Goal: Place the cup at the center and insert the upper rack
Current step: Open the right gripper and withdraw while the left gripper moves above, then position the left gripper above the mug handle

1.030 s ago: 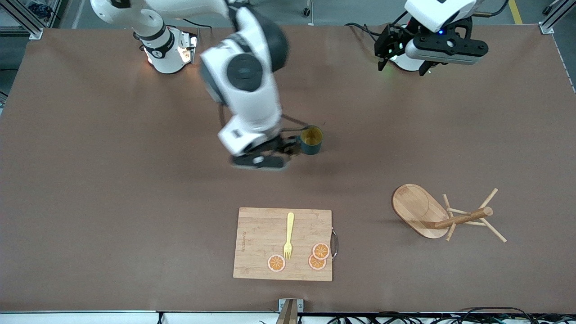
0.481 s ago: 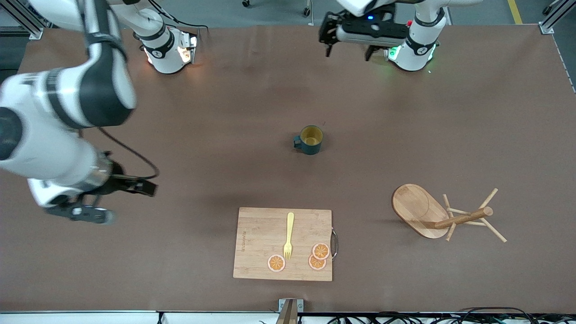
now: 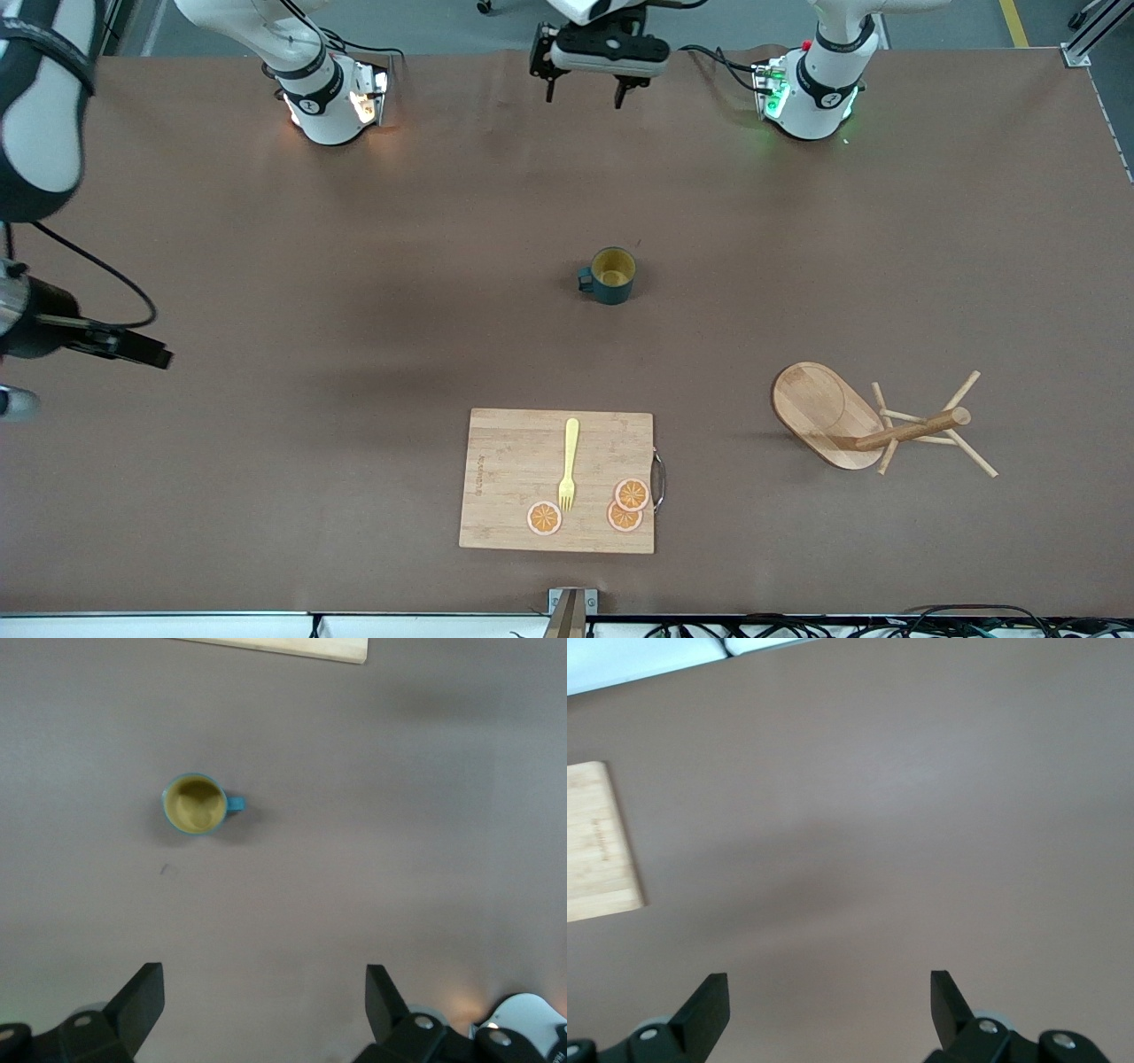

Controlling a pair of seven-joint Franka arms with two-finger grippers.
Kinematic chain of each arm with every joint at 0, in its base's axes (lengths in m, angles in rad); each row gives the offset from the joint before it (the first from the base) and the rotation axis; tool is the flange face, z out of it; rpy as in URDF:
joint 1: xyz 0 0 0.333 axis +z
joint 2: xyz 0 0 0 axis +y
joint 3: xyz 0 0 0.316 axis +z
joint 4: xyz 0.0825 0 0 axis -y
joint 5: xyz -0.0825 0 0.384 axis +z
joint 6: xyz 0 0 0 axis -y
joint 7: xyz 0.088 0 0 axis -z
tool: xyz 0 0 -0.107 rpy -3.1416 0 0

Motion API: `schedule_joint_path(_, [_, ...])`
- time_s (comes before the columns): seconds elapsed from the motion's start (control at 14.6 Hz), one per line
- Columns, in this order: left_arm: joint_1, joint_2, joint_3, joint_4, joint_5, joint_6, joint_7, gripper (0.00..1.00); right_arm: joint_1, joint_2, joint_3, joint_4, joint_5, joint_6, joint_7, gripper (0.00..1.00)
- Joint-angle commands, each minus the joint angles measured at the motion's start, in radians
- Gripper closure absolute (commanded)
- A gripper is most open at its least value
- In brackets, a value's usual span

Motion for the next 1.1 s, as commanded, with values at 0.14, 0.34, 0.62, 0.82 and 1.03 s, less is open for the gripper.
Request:
schedule_joint_path(0.14, [0.006, -0.012, -0.158, -0.175, 0.15, 0.213, -0.242, 0.0, -0.289, -0.15, 0.345, -0.147, -0.112, 0.074, -0.057, 0.0])
schedule_joint_path(0.34, [-0.003, 0.002, -0.201, -0.268, 0.277, 0.318, -0.399, 0.0, -0.343, -0.163, 0.39, -0.149, -0.118, 0.065, -0.133, 0.0])
schedule_joint_path(0.62, [-0.004, 0.081, -0.225, -0.318, 0.465, 0.35, -0.568, 0.0, -0.35, -0.227, 0.389, -0.222, -0.12, 0.014, -0.12, 0.0])
schedule_joint_path(0.82, [-0.012, 0.21, -0.225, -0.31, 0.659, 0.352, -0.676, 0.0, -0.345, -0.305, 0.39, -0.35, -0.12, 0.092, -0.1, 0.0])
schedule_joint_path(1.03, [-0.033, 0.344, -0.222, -0.301, 0.886, 0.346, -0.871, 0.0, -0.342, -0.345, 0.392, -0.403, -0.121, 0.1, -0.105, 0.0])
